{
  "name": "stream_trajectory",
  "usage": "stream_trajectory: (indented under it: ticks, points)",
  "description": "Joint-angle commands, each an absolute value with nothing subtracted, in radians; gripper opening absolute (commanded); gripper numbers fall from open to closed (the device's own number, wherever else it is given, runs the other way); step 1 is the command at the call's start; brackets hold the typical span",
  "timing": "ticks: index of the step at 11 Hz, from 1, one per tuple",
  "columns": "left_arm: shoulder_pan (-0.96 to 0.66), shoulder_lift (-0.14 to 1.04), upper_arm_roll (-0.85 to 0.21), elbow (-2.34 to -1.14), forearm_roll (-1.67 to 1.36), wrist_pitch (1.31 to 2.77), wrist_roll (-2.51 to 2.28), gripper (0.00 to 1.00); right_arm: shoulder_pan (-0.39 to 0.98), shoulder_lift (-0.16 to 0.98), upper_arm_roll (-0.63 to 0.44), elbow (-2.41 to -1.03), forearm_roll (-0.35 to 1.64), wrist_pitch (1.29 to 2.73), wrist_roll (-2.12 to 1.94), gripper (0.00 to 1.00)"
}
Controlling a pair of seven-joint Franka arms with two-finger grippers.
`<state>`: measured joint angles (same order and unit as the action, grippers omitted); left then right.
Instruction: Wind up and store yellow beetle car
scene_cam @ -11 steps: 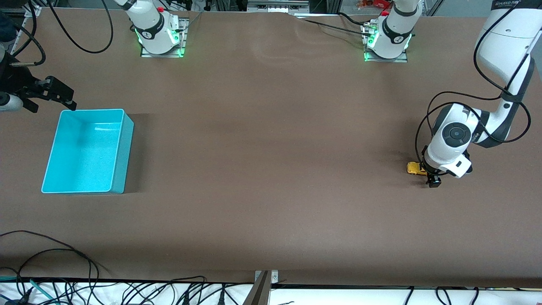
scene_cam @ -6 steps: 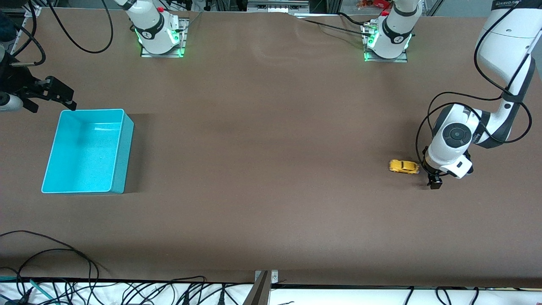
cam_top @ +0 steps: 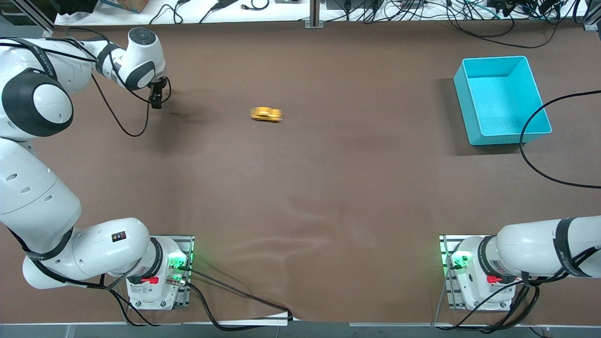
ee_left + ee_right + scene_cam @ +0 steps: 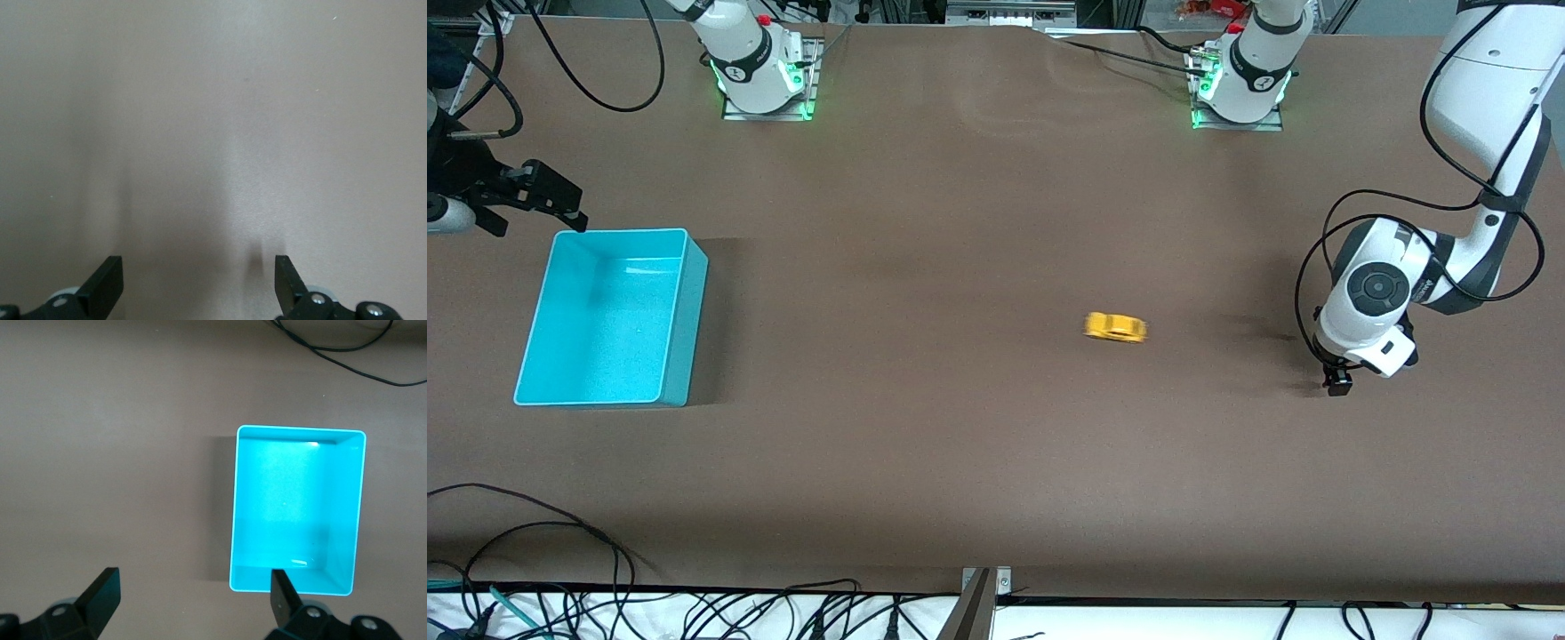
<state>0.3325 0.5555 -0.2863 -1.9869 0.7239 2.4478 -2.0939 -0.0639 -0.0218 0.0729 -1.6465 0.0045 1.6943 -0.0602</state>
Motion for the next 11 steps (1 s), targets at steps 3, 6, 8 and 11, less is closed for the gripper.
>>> stream_trajectory:
  ticks: [3,6,8,11]
  points:
    - [0.345,0.496,-0.359,-1.901,0.622,2.260,-1.782,1.00,-0.069,-0.020,0.075,-1.624,-0.006,1.671,-0.072,1.00]
    - [0.331,0.468,-0.360,-1.781,0.505,2.117,-1.516,1.00,-0.069,-0.020,0.075,-1.624,-0.006,1.671,-0.072,1.00]
    - [0.342,0.465,-0.392,-1.708,0.472,2.042,-1.368,1.00,-0.069,-0.020,0.075,-1.624,-0.006,1.671,-0.072,1.00]
    - [0.331,0.465,-0.413,-1.611,0.447,1.901,-1.098,1.00,-0.069,-0.020,0.075,-1.624,-0.006,1.669,-0.072,1.00]
